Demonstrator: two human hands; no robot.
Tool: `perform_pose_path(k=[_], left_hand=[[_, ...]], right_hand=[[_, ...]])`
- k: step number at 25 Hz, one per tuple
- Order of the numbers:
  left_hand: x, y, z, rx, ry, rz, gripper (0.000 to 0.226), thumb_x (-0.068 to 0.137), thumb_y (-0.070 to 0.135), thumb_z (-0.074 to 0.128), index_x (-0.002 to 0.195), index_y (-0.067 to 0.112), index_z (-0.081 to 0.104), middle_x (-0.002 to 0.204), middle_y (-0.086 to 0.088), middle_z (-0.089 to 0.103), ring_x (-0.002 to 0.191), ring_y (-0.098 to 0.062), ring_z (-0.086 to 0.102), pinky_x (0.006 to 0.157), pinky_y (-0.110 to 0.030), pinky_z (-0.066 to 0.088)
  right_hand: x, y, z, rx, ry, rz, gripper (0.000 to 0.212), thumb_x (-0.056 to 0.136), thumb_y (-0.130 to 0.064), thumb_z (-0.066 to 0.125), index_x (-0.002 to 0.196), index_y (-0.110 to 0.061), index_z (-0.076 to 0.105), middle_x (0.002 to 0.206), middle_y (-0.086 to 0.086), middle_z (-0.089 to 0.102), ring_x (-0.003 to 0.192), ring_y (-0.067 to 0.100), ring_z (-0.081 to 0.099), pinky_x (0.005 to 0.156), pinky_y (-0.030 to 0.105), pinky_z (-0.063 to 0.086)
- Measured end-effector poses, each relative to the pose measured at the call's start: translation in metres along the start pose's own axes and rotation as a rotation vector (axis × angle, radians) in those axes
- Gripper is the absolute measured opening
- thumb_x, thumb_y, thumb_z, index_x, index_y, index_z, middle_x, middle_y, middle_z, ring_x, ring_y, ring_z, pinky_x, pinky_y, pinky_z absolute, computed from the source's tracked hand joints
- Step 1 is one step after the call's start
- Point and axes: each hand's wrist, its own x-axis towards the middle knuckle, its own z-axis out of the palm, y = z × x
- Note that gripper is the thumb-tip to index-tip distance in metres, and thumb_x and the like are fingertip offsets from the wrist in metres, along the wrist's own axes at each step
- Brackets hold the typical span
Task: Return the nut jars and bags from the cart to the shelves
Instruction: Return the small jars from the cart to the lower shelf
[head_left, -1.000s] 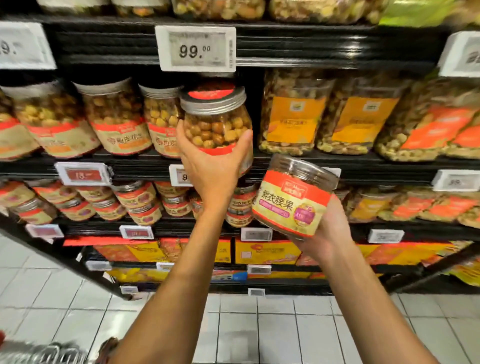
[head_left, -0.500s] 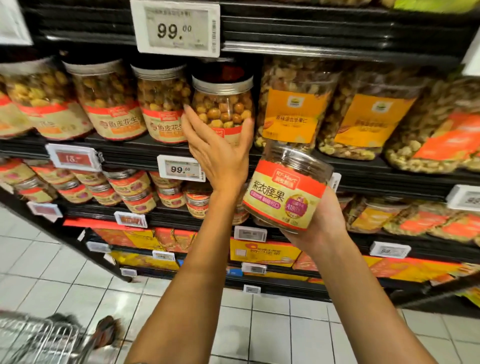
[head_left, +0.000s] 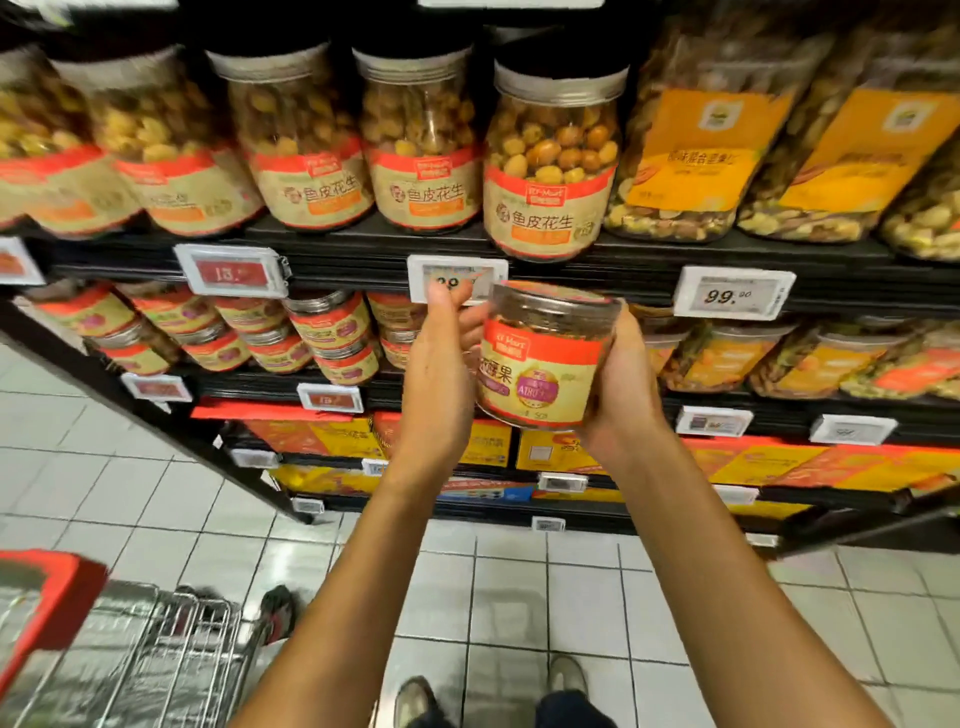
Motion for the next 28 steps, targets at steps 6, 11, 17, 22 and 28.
perform_pose_path(k=[6,11,17,22,28], left_hand=[[-0.012,-0.034,-0.064,0.128,0.195,0.163,0.024,0.094,0.041,0.031,0.085,0.029,0.051,0.078,0.038,0.060,0.076,0.018,0.054,0.068,0.001,0.036],[0.013,-0.080,-0.133,-0.002,0.332,-0.174,0.050,0.088,0.056,0.032,0.110,0.021,0.060,0.111,0.004,0.062,0.112,-0.019,0.057,0.100,-0.038,0.044],[0.006,-0.114,-0.136,0.172,0.354,0.014,0.025,0.094,0.036,0.029,0.091,0.022,0.049,0.080,0.016,0.050,0.077,0.021,0.048,0.074,-0.001,0.034],[0.023,-0.106,-0.094,-0.259,0.029,0.024,0.058,0.095,0.040,0.019,0.140,0.009,0.039,0.141,-0.002,0.049,0.132,-0.012,0.043,0.112,-0.039,0.035],[0.059,-0.102,-0.059,-0.354,-0.112,0.146,0.060,0.089,0.046,0.020,0.132,0.010,0.040,0.132,-0.005,0.053,0.124,-0.011,0.051,0.101,-0.026,0.042]], right_hand=[[-0.001,0.088,0.068,-0.067,-0.008,-0.082,0.060,0.094,-0.058,0.023,0.102,-0.019,0.068,0.087,-0.007,0.074,0.080,0.006,0.070,0.069,0.024,0.058],[-0.007,0.149,0.087,-0.466,0.102,-0.384,0.046,0.096,-0.052,0.028,0.109,-0.021,0.059,0.111,-0.002,0.063,0.104,0.005,0.057,0.097,0.027,0.045],[-0.024,0.204,0.063,-0.619,0.017,-0.482,0.035,0.086,-0.052,0.034,0.111,-0.041,0.054,0.123,-0.020,0.056,0.115,-0.008,0.050,0.096,0.009,0.037],[0.006,0.172,0.038,-0.433,0.065,-0.570,0.049,0.086,-0.049,0.037,0.128,-0.028,0.052,0.137,-0.011,0.052,0.130,0.005,0.043,0.111,0.036,0.034],[0.049,0.119,0.024,-0.416,0.003,-0.646,0.064,0.086,-0.051,0.036,0.138,-0.016,0.045,0.142,-0.005,0.048,0.133,0.005,0.040,0.113,0.036,0.031]])
